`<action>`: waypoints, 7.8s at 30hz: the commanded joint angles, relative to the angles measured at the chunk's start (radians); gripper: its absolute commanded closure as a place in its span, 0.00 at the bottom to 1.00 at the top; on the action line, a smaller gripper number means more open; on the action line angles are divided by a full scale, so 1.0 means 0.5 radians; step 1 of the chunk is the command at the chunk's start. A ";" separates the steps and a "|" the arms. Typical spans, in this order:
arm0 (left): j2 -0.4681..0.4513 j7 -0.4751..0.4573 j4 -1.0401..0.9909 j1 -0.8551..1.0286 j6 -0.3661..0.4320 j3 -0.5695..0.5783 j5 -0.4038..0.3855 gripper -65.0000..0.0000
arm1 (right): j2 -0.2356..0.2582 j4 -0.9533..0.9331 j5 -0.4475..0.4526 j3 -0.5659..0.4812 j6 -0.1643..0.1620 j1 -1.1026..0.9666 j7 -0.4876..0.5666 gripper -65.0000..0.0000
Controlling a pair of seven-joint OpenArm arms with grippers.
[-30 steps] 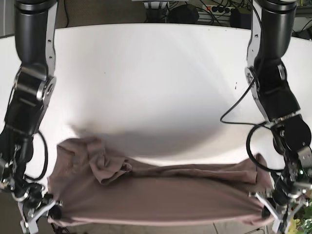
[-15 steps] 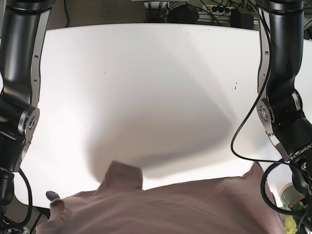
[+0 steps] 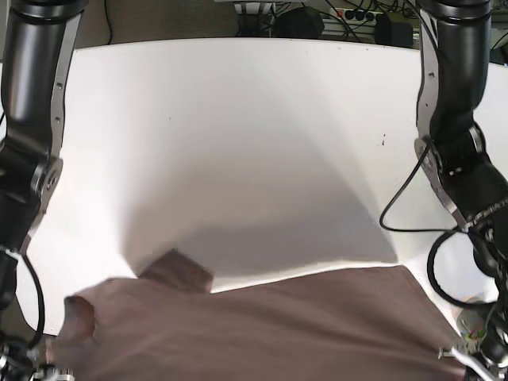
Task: Fold the T-shirt properly
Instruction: 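Lift the shirt edge with both grippers and fold it over the shirt, then lay the folded edge down and pull it taut with both grippers, then release and move both grippers to the shirt's opposite edge corners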
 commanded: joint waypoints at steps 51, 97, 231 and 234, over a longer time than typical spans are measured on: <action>0.275 -0.050 0.956 2.139 -0.365 -0.606 -0.009 1.00 | -0.295 1.300 0.301 0.874 0.000 -2.431 -0.063 0.97; 0.012 -0.050 0.621 2.139 -0.365 -0.517 -0.012 0.48 | -0.280 1.284 0.280 0.936 -0.010 -2.652 -0.060 0.79; -0.007 -0.068 0.995 2.439 -0.365 -1.060 -0.525 0.47 | -0.375 1.554 0.169 0.982 0.104 -2.833 0.200 0.29; 0.012 -0.078 0.913 2.332 -0.365 -1.014 -0.525 0.47 | -0.360 1.469 0.169 0.926 0.098 -2.711 0.200 0.29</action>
